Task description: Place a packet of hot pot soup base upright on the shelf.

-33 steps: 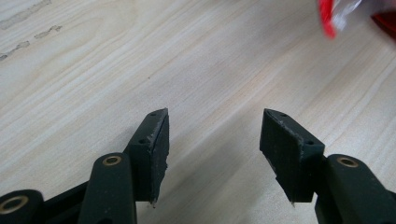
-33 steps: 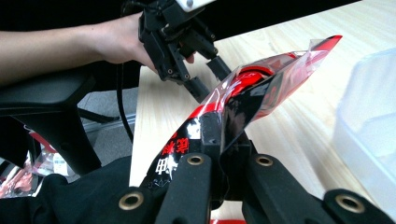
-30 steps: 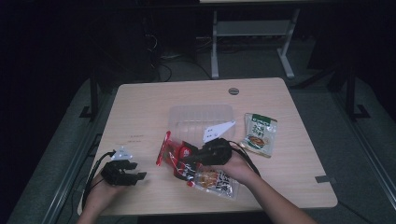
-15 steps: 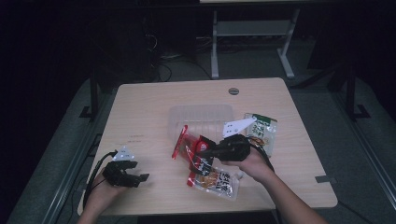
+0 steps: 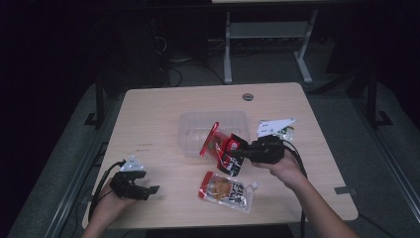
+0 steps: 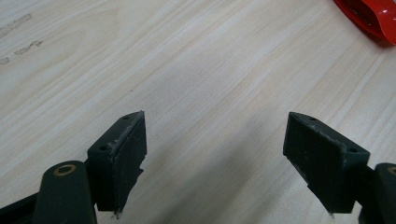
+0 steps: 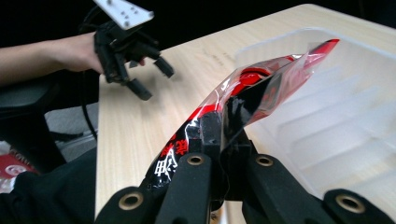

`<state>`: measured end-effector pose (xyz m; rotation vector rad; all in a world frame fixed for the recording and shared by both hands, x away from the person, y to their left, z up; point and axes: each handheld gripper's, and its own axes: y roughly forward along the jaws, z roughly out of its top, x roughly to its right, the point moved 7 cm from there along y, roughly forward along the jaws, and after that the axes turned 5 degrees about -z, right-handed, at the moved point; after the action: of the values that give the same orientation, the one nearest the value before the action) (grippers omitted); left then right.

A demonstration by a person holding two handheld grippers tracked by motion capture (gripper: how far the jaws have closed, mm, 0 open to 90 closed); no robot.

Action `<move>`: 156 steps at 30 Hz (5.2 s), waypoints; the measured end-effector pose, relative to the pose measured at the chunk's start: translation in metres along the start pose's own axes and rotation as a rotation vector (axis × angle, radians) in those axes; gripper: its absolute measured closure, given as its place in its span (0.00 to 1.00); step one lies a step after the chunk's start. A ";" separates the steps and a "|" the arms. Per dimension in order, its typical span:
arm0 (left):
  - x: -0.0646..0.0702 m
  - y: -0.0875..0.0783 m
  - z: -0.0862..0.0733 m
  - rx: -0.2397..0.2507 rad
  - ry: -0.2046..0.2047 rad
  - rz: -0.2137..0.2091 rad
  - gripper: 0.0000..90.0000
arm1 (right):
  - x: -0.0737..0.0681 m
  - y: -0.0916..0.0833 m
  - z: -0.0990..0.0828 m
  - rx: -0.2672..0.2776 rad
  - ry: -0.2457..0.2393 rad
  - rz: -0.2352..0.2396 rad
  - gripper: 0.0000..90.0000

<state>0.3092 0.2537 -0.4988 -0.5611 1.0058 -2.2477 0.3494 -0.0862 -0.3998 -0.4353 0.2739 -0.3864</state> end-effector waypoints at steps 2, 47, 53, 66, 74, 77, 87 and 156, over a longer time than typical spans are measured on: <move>0.000 0.000 0.000 0.000 0.001 -0.001 0.24 | 0.006 -0.005 0.000 0.006 0.011 -0.018 1.00; 0.001 0.003 0.000 -0.018 0.010 -0.009 0.24 | 0.056 -0.040 -0.015 -0.093 0.050 -0.181 1.00; 0.002 0.004 0.000 -0.021 0.010 -0.010 0.24 | 0.060 -0.032 -0.012 -0.108 0.062 -0.176 1.00; 0.002 0.005 0.000 -0.025 0.008 -0.016 0.24 | 0.074 -0.008 -0.005 -0.132 0.095 -0.144 0.99; 0.001 0.006 -0.001 -0.033 0.015 -0.019 0.24 | 0.079 0.009 -0.003 -0.137 0.123 -0.147 0.99; 0.002 0.007 -0.001 -0.033 0.009 -0.023 0.24 | 0.081 0.014 -0.001 -0.138 0.132 -0.151 0.98; 0.001 0.007 -0.002 -0.035 0.011 -0.023 0.24 | 0.080 0.020 0.002 -0.122 0.131 -0.156 0.92; 0.004 0.009 0.000 -0.037 0.032 -0.025 0.24 | 0.050 0.018 -0.026 -0.003 0.127 -0.056 1.00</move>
<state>0.3091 0.2462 -0.5053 -0.5583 1.0637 -2.2707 0.3904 -0.1007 -0.4394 -0.4226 0.3867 -0.4689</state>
